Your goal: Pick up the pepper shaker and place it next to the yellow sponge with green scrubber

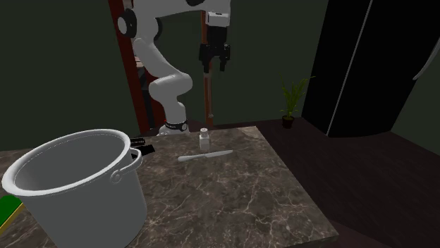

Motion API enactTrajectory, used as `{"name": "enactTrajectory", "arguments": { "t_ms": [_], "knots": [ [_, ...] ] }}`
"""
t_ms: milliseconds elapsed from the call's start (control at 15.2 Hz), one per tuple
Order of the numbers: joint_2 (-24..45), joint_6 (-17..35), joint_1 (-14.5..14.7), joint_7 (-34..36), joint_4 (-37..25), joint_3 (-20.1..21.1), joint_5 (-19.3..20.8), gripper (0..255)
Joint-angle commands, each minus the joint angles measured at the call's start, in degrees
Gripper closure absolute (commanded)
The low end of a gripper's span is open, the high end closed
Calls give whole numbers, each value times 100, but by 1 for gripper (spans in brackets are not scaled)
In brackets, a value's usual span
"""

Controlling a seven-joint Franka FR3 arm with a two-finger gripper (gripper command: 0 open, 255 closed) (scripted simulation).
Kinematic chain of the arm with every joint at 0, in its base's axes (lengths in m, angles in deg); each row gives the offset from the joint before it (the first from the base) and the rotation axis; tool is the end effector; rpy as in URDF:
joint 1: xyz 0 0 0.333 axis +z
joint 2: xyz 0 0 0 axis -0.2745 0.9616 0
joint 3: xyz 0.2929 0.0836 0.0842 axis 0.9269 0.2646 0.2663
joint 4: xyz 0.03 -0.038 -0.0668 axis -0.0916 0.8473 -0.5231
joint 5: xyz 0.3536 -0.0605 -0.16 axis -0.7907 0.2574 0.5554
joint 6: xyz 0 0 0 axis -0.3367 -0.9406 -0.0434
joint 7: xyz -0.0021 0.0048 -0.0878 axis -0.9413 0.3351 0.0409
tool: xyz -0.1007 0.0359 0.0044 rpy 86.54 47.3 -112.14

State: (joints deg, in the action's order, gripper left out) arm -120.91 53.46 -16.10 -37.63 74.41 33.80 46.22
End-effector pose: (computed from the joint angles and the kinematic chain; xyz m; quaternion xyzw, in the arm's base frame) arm 0.2914 -0.0028 0.6040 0.9969 -0.0640 -0.0148 0.0440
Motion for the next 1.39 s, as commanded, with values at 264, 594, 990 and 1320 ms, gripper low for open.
{"name": "enactTrajectory", "arguments": {
  "t_ms": [264, 594, 990, 1320],
  "knots": [
    [-256, 697, -22, -407, 852, -381, 144, 0],
    [-361, 1625, -101, -930, 1767, -907, 377, 0],
    [-56, 2896, -247, -1602, 2618, -1627, 706, 0],
    [275, 3608, -293, -1811, 2973, -1910, 844, 0]
  ]
}}
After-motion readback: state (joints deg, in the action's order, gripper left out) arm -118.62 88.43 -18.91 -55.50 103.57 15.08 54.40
